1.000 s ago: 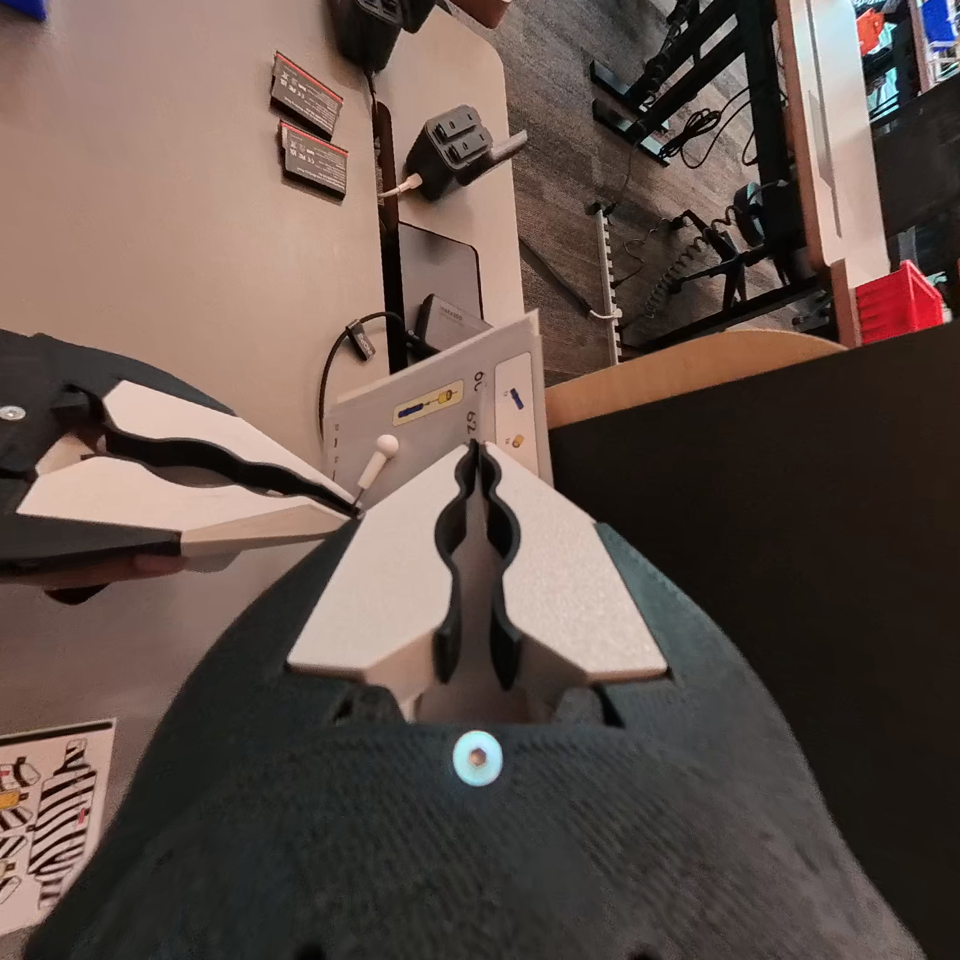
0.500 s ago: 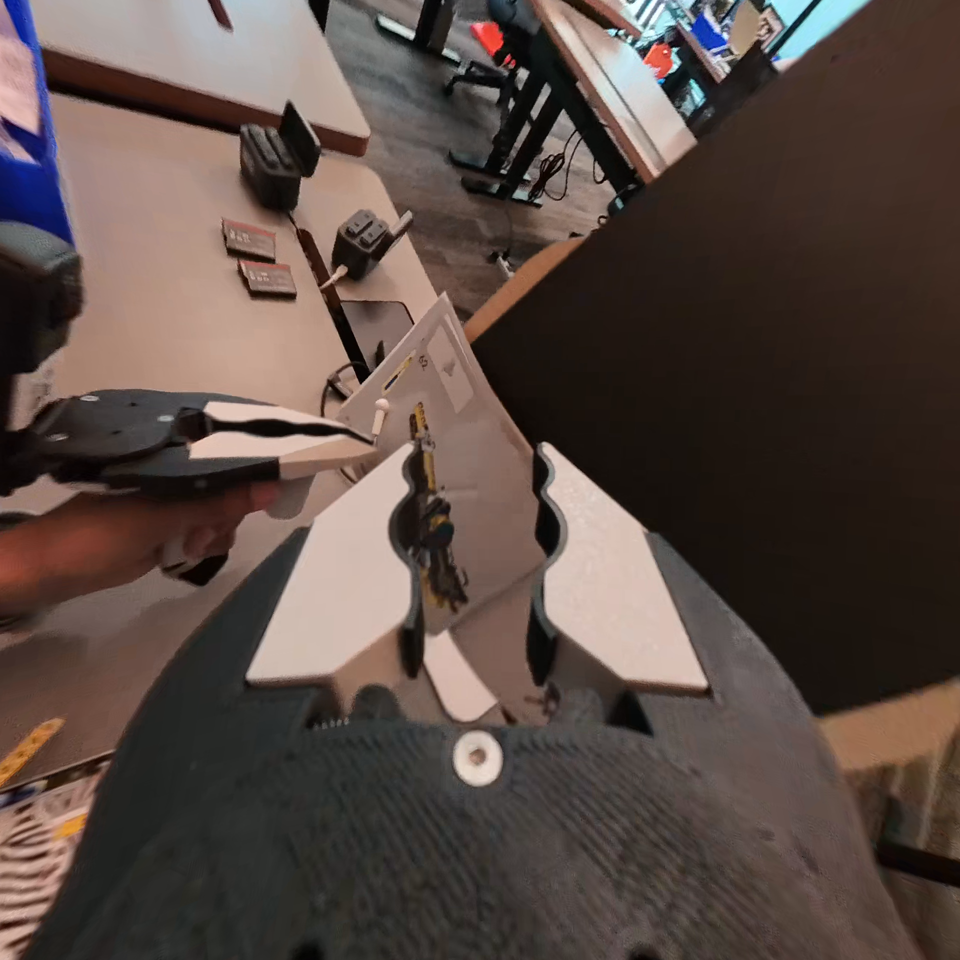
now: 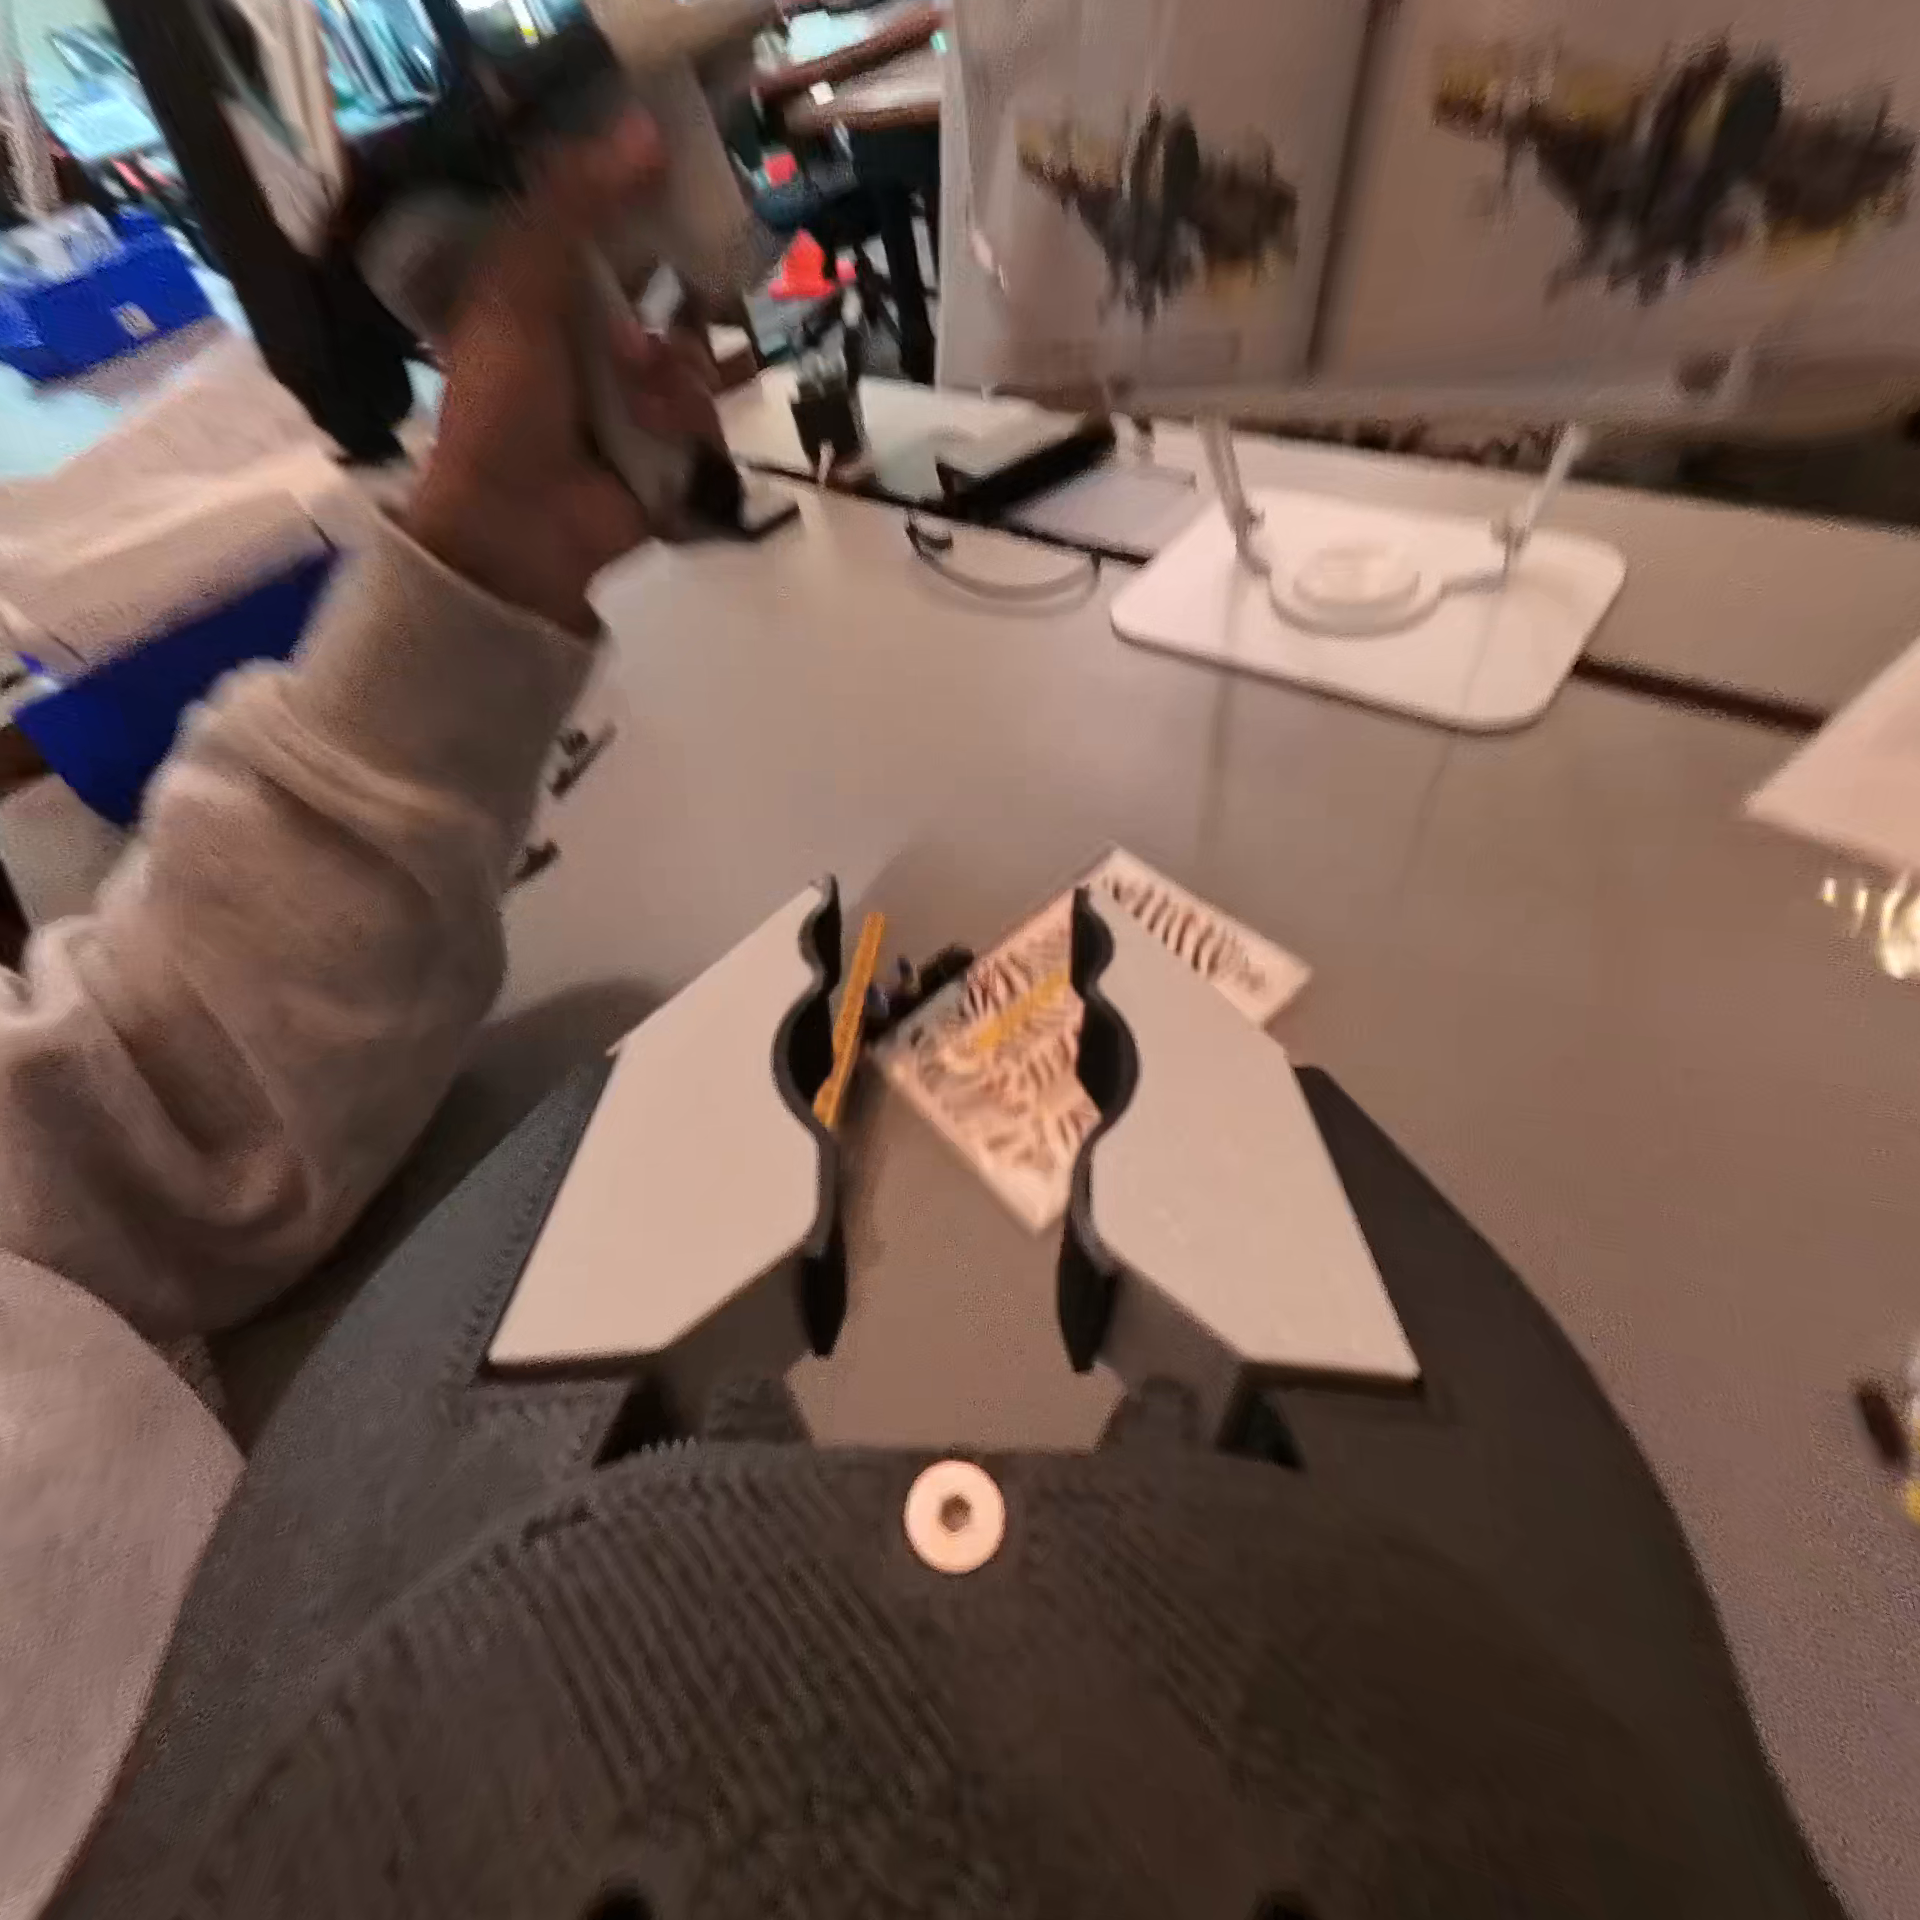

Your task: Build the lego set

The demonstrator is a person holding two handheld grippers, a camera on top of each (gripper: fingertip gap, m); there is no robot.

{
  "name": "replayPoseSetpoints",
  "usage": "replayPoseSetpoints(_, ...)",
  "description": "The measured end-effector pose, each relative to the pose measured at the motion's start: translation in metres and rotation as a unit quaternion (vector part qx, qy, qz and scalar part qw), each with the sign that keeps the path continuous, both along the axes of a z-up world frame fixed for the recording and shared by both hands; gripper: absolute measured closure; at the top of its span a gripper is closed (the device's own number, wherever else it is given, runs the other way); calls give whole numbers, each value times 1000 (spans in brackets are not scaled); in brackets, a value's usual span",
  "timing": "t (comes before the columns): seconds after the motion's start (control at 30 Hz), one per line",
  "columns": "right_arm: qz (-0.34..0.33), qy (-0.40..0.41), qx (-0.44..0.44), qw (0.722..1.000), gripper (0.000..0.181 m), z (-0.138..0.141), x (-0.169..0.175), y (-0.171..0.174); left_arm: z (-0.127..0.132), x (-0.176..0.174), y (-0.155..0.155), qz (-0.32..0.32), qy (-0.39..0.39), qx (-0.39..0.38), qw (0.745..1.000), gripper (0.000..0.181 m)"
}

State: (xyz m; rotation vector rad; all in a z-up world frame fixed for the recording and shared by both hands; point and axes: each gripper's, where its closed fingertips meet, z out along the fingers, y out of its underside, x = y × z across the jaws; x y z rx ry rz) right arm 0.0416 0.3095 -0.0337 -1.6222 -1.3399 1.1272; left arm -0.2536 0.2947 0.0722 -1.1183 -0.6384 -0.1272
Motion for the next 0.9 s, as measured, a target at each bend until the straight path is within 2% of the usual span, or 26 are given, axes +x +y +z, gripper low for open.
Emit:
replayPoseSetpoints(0.07, -26, -17, -3, 1000, 138, -20, 17, -1, 9, 21, -8, -39, 12, -18, 999, 172)
replayPoseSetpoints(0.17, -28, 5, -42, 999, 140, -25, 24, -12, 4, 62, -25, -91, 34, -63, 993, 168)
replayPoseSetpoints(0.3, 6, 30, -87, 996, 139, -22, 12, -27, -39, 100, -65, -90, 70, -167, 979, 167)
replayPoseSetpoints(0.33, 16, 33, -93, 995, 138, -22, 6, -31, -54, 109, -77, -91, 73, -191, 975, 158)
replayPoseSetpoints(0.4, 39, 36, -100, 994, 138, -20, -5, -42, -72, 137, -99, -133, 86, -186, 970, 141)
replayPoseSetpoints(0.47, 68, 29, -102, 992, 138, -19, -16, -58, -86, 157, -124, -158, 58, -152, 974, 124)
replayPoseSetpoints(0.5, 86, 22, -103, 991, 138, -19, -21, -67, -94, 154, -139, -143, 34, -142, 979, 122)
replayPoseSetpoints(0.6, 120, 9, -83, 989, 137, -12, -33, -89, -111, 118, -201, -33, -10, -114, 993, 137)
replayPoseSetpoints(0.73, 140, 6, -32, 990, 137, -1, -50, -113, -120, 67, -286, 41, -7, -130, 991, 171)
replayPoseSetpoints(0.8, 161, 4, -8, 987, 137, 4, -67, -129, -128, 51, -311, 38, -40, -141, 988, 171)
replayPoseSetpoints(0.9, 196, 14, 9, 981, 137, 17, -99, -160, -139, 47, -324, 44, -35, -157, 986, 176)
